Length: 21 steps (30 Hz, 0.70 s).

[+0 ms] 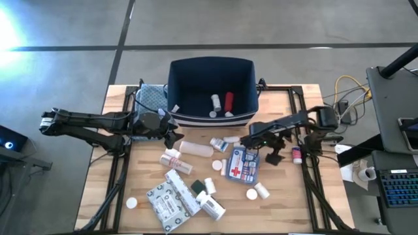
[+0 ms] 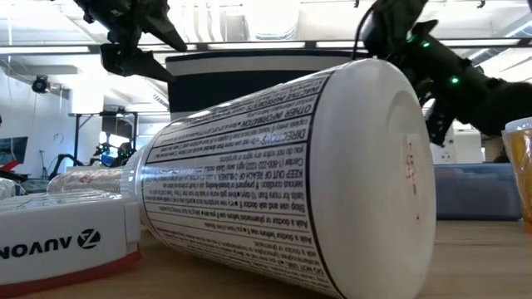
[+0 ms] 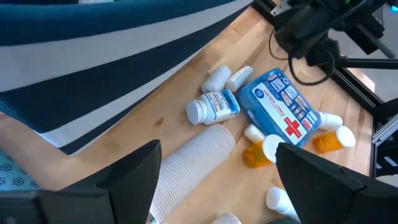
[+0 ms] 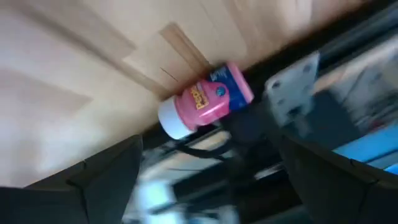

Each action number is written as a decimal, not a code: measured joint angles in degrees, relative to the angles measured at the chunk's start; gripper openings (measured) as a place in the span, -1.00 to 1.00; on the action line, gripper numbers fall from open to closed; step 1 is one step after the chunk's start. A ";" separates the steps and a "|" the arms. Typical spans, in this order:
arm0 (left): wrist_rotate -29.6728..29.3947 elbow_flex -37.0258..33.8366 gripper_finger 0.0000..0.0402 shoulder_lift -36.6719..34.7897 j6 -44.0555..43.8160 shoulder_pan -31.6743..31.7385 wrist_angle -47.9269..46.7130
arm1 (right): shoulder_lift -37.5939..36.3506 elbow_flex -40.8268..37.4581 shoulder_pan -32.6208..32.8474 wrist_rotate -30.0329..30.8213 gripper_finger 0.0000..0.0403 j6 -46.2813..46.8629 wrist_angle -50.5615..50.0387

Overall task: Pick & place medical supplies in basket/bin
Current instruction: Put the pink pill bottle into the blue bin

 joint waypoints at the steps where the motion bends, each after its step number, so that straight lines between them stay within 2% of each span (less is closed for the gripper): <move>1: 0.00 0.00 0.47 0.00 0.01 0.00 0.00 | 0.83 1.05 0.12 0.22 0.83 -3.74 0.22; 4: 0.00 0.00 0.47 0.00 0.01 -0.07 0.00 | 3.23 3.55 0.39 0.62 0.83 -12.23 0.26; 7: 0.02 -0.02 0.47 0.00 0.01 -0.13 -0.01 | 5.03 4.70 0.87 3.59 0.83 -15.83 0.28; 10: 0.00 -0.04 0.47 0.00 0.00 -0.17 0.00 | 5.93 4.27 1.07 3.99 0.83 -18.68 0.16; 12: -0.01 -0.05 0.47 0.00 0.00 -0.34 0.00 | 6.53 3.14 1.10 2.68 0.83 -18.83 0.16; 15: 0.00 -0.07 0.47 0.00 0.01 -0.66 0.00 | 7.43 0.85 1.06 -3.84 0.83 -17.42 0.04; 21: 0.00 -0.53 0.47 0.00 0.01 -0.87 0.02 | 8.08 -4.65 1.48 -4.21 0.83 -18.52 0.39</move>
